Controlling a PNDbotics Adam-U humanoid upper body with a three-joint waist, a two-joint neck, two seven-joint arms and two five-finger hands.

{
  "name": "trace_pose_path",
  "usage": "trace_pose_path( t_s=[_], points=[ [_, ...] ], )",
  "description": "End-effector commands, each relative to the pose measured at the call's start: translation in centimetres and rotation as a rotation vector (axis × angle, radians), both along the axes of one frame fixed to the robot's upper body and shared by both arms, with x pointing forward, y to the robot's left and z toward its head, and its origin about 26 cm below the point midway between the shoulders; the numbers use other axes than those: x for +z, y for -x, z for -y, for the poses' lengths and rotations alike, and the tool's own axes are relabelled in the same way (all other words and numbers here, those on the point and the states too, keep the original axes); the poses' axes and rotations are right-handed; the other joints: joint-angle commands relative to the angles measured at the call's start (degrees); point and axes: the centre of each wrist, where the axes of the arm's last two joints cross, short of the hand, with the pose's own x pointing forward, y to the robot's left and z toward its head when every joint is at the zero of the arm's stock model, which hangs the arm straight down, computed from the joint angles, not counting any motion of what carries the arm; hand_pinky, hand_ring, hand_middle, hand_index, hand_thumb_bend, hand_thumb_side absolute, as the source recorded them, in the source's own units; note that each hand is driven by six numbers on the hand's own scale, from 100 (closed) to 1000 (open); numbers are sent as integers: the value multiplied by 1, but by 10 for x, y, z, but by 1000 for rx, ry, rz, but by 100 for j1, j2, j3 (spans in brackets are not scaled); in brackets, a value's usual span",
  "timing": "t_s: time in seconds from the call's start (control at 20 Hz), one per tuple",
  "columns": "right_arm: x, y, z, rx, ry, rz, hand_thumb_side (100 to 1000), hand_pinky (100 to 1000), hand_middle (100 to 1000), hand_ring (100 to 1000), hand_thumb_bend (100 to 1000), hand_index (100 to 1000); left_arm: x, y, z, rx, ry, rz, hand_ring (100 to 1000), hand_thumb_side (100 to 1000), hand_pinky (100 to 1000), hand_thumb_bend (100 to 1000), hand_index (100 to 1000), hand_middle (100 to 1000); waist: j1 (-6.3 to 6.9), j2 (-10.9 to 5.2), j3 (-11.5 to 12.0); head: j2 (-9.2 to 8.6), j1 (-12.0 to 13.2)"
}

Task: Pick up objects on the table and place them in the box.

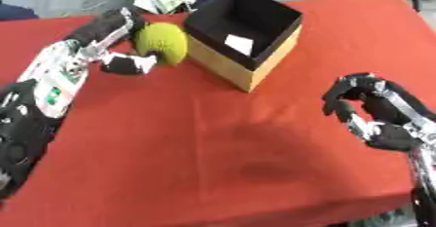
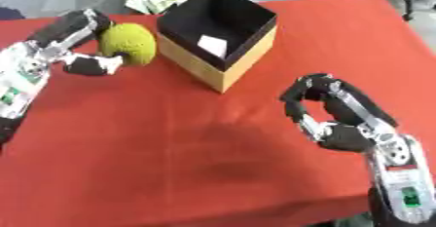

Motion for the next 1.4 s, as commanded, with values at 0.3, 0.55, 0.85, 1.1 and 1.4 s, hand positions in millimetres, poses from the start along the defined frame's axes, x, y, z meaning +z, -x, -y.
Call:
trace_pose_path(
  t_s=[0.3,0.55,0.85,1.1,1.4],
  points=[
    [4,-2,-4,36,16,12,470,541,481,487,100,644,15,-10,58,33,21,106,542,261,602,100,739,508,-15,-55,-97,5,170],
    [5,-3,-8,62,21,15,470,541,481,487,100,644,-8,-16,80,98,-8,150,576,369,617,100,776,540,-16,-31,-203,-15,205],
    [5,-3,-8,71,20,16,470,541,481,487,100,644,-18,-19,82,211,13,253,725,620,705,293,887,716,-35,-31,-268,-45,221],
    [4,-3,-7,67,19,14,470,541,481,487,100,644,-5,-17,79,267,144,368,877,691,797,414,965,900,-45,-47,-219,-48,166],
    [4,-3,-6,59,15,12,470,541,481,488,100,644,16,-9,67,206,322,376,852,705,768,331,945,875,-71,-57,-149,-43,114]
  ],
)
